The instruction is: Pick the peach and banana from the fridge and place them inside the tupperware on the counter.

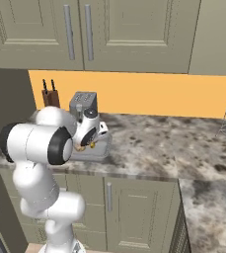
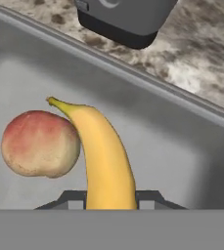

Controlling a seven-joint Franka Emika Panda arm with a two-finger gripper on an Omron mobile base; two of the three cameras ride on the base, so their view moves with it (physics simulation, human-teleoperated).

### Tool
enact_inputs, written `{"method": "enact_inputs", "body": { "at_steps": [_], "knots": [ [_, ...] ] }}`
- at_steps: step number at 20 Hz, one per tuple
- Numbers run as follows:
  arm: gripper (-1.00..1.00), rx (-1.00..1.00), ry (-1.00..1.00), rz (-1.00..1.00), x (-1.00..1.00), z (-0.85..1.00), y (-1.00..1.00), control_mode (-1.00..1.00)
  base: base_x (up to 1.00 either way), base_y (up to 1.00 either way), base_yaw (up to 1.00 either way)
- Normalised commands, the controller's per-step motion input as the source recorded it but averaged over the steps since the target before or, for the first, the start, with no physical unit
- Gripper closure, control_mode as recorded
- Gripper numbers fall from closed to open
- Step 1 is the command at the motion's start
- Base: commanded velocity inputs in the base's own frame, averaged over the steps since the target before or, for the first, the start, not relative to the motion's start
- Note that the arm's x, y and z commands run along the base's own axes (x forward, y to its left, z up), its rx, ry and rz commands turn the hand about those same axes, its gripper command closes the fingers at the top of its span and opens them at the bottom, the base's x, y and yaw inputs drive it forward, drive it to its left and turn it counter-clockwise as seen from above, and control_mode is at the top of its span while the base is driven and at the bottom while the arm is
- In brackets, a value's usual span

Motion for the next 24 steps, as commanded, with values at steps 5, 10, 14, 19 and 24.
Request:
{"method": "enact_inputs", "body": {
  "at_steps": [5,10,14,19,24],
  "knots": [
    [1.0,0.0,0.0,0.03,0.46,-0.25,0.0,-1.0,0.0,0.0,0.0],
    [-1.0,0.0,0.0,0.0,0.5,-0.22,0.0,-1.0,0.0,0.0,0.0],
    [-1.0,0.0,0.03,-0.02,-0.16,0.1,-0.1,-1.0,0.0,0.0,0.0],
    [-1.0,0.0,0.04,-0.09,-0.63,0.74,-0.1,-1.0,0.0,0.0,0.0],
    [-1.0,0.0,0.1,-0.12,-0.52,1.0,-0.18,-1.0,0.0,0.0,0.0]
  ]
}}
